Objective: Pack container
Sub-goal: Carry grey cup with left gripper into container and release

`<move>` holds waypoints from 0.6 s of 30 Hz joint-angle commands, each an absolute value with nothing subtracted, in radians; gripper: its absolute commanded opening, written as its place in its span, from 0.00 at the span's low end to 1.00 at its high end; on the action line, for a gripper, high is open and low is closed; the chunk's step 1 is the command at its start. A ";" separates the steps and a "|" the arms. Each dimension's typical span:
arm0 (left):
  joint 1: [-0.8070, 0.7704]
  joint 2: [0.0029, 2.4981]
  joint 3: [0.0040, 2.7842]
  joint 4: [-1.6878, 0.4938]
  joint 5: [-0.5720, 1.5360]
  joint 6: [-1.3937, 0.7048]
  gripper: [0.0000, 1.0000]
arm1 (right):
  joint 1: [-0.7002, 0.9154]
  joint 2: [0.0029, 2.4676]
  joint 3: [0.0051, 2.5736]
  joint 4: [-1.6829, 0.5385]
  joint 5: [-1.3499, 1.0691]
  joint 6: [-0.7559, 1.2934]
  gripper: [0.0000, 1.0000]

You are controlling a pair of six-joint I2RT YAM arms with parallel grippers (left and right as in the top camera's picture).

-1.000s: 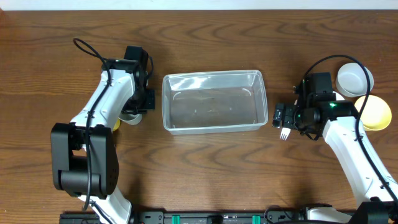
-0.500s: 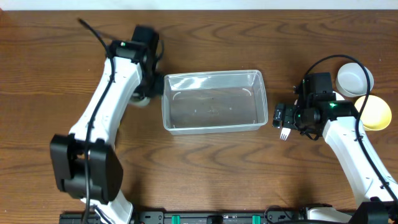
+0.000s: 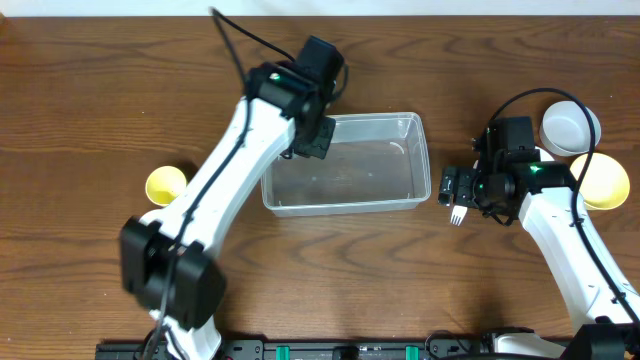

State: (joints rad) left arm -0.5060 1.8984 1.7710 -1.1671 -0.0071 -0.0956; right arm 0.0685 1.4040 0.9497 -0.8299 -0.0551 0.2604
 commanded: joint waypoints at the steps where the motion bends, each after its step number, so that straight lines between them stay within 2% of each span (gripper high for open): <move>1: -0.496 1.977 1.768 -1.165 -0.018 -0.078 0.06 | 0.061 1.409 0.967 -0.835 -0.049 0.276 0.99; 14: -0.471 2.127 1.769 -1.097 -0.019 -0.052 0.07 | 0.061 1.409 0.967 -0.846 -0.049 0.276 0.99; 15: -0.466 2.126 1.769 -1.093 -0.019 -0.052 0.13 | 0.061 1.409 0.967 -0.847 -0.049 0.276 0.99; 17: -0.456 2.126 1.769 -1.091 -0.019 -0.052 0.54 | 0.061 1.409 0.967 -0.850 -0.049 0.276 0.99; 18: -0.453 2.124 1.770 -1.093 -0.019 -0.052 0.62 | 0.061 1.409 0.967 -0.852 -0.049 0.276 0.99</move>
State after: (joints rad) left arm -0.4721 2.1262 1.7695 -1.0912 -0.0074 -0.0620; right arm 0.0685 1.4040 0.9497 -0.8474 -0.0551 0.2604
